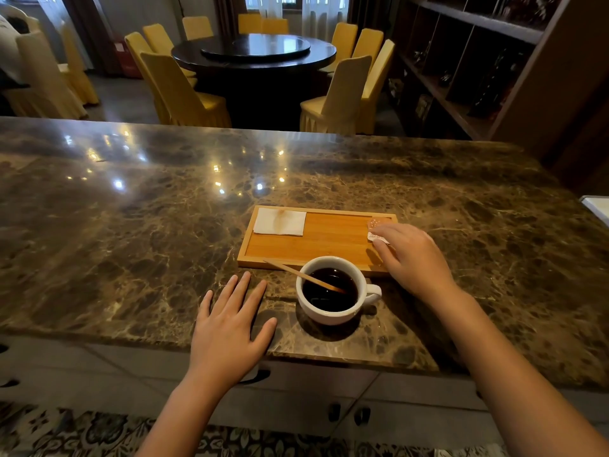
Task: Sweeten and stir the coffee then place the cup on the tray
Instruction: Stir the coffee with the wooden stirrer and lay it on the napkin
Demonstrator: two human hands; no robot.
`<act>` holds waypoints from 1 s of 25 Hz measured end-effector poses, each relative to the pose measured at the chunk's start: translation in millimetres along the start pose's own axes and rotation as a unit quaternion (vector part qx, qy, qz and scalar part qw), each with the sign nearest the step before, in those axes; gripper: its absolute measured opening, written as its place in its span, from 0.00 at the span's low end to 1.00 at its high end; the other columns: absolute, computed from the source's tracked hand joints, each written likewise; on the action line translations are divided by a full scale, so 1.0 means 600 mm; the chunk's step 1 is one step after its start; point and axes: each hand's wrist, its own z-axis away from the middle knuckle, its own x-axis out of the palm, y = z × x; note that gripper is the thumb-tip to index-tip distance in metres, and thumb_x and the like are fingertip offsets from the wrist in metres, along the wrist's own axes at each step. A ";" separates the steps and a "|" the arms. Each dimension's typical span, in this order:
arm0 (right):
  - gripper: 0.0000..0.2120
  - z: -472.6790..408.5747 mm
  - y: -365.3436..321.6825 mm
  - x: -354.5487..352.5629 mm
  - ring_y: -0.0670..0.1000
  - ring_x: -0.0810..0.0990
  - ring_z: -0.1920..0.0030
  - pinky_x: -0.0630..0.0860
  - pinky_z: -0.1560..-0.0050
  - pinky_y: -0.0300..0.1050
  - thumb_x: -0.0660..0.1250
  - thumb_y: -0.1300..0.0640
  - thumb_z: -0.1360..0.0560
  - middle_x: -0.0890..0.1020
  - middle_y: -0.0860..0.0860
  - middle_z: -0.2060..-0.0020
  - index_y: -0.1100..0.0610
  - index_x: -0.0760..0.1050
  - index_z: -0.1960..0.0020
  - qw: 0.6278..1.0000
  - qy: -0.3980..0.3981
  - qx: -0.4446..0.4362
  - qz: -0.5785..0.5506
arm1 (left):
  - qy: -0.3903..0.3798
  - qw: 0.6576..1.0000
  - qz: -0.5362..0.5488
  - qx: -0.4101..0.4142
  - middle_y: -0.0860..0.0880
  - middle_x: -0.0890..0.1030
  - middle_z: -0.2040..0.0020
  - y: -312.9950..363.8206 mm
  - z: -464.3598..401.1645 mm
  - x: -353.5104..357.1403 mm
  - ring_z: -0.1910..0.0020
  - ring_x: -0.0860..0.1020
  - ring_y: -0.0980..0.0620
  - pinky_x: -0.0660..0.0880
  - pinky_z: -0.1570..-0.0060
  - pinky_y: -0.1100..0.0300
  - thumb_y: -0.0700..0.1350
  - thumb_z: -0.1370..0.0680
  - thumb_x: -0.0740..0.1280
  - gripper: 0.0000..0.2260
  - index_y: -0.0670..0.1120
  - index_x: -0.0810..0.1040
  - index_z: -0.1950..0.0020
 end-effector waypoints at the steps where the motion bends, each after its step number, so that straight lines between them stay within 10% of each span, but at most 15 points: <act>1: 0.12 -0.003 -0.018 -0.012 0.52 0.77 0.45 0.71 0.45 0.47 0.62 0.55 0.23 0.81 0.54 0.45 0.57 0.76 0.42 0.999 0.002 -0.008 -0.035 | 0.000 1.000 0.000 0.000 0.49 0.57 0.25 0.000 0.000 0.000 0.26 0.51 0.52 0.50 0.28 0.44 0.64 0.26 0.46 0.28 0.56 0.56 0.27; 13: 0.08 -0.016 -0.213 0.028 0.53 0.78 0.57 0.66 0.65 0.43 0.65 0.53 0.26 0.81 0.51 0.57 0.55 0.76 0.49 0.982 -0.067 -0.174 0.033 | 0.001 1.000 -0.004 0.001 0.49 0.59 0.25 -0.003 0.000 0.004 0.26 0.51 0.52 0.51 0.29 0.43 0.64 0.26 0.47 0.28 0.56 0.57 0.27; 25: 0.01 0.009 -0.093 -0.072 0.48 0.82 0.62 0.79 0.60 0.39 0.69 0.63 0.28 0.82 0.51 0.62 0.58 0.78 0.57 0.970 -0.007 0.044 -0.238 | -0.004 1.000 -0.002 0.004 0.49 0.58 0.25 -0.002 0.000 0.001 0.26 0.51 0.52 0.51 0.28 0.43 0.64 0.26 0.44 0.30 0.55 0.57 0.27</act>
